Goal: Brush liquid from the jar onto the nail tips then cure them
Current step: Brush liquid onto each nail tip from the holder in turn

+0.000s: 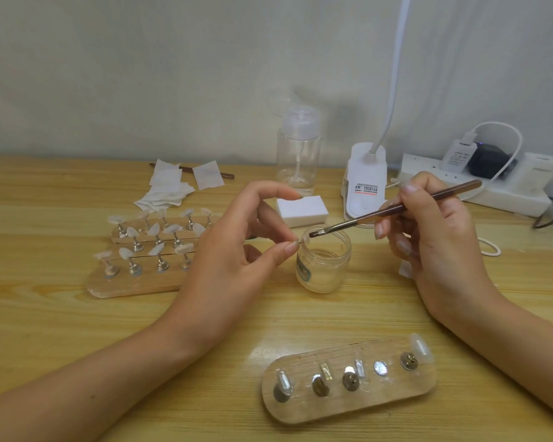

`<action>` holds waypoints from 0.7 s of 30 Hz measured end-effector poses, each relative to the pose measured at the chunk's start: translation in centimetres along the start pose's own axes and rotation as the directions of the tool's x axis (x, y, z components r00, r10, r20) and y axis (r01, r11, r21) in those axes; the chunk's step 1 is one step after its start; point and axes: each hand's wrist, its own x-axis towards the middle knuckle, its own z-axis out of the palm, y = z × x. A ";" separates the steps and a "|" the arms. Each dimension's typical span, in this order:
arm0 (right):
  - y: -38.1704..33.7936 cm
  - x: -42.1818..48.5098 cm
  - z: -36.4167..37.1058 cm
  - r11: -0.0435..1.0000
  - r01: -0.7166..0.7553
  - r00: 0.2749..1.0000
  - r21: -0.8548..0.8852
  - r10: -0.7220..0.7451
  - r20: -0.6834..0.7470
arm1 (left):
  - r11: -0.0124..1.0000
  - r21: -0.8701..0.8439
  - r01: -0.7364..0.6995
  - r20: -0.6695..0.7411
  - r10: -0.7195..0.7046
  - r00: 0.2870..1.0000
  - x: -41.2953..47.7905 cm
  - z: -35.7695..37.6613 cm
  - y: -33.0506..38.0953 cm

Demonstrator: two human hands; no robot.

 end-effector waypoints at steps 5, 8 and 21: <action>-0.1 -0.1 0.1 0.997 0.041 0.996 0.071 -0.047 0.081 | 1.000 0.005 0.005 -0.004 -0.005 1.000 0.0 0.0 -0.1; -0.1 -0.2 0.3 0.999 0.018 0.998 0.044 -0.021 0.067 | 1.000 0.004 0.002 -0.004 -0.002 1.000 0.0 0.0 -0.1; 0.1 0.1 0.0 0.997 -0.076 0.997 0.015 0.075 0.030 | 1.000 0.014 -0.010 0.003 0.010 1.000 0.0 0.0 -0.3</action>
